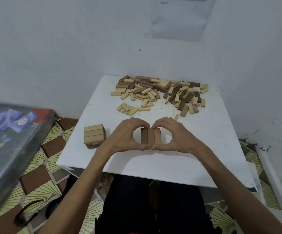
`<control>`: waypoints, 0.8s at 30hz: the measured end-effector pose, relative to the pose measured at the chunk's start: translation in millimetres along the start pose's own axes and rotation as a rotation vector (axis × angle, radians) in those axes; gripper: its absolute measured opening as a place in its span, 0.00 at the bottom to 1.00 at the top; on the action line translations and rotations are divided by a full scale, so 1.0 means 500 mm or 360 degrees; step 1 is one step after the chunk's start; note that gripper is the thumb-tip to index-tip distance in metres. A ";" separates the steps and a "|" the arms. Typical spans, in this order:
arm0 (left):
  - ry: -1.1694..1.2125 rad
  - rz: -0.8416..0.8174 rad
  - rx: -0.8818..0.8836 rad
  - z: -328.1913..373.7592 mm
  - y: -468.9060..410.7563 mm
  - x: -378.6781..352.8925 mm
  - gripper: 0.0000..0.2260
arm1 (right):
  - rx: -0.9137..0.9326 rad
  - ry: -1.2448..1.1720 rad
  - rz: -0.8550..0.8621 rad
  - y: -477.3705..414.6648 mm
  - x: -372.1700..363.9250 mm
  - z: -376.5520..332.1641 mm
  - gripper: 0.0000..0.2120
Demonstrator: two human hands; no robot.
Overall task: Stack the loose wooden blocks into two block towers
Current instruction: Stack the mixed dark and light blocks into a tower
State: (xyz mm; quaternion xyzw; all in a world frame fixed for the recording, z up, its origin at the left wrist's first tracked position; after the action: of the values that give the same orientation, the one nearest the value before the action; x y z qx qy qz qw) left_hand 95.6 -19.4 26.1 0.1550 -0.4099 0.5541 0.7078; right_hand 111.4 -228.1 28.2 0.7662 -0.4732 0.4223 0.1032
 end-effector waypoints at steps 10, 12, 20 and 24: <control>-0.0023 0.0134 0.0081 -0.045 0.050 0.152 0.34 | 0.0191 -0.0058 -0.0047 -0.118 -0.039 -0.114 0.33; -0.0041 0.0171 0.0107 -0.066 0.067 0.184 0.34 | 0.0234 -0.0065 -0.0067 -0.147 -0.061 -0.136 0.33; 0.0017 0.0275 0.0302 -0.151 0.139 0.263 0.34 | 0.0317 -0.0091 -0.0231 -0.245 -0.165 -0.198 0.31; 0.0040 0.0250 0.0376 -0.191 0.158 0.273 0.31 | 0.0328 -0.0104 -0.0288 -0.267 -0.203 -0.209 0.31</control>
State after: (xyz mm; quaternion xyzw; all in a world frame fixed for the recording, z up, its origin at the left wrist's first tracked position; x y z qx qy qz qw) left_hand 69.5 161.4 51.3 0.1977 -0.3437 0.6541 0.6441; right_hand 142.5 -34.2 50.1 0.8256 -0.3595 0.4324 0.0463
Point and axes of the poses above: each hand's wrist, its own y-axis away from the middle knuckle, its own x-axis out of the back of the hand, z = x × y, the point moved 4 cm from there along -y, towards the middle knuckle, and after that the axes turned 8 degrees about z, right-handed, at the moved point
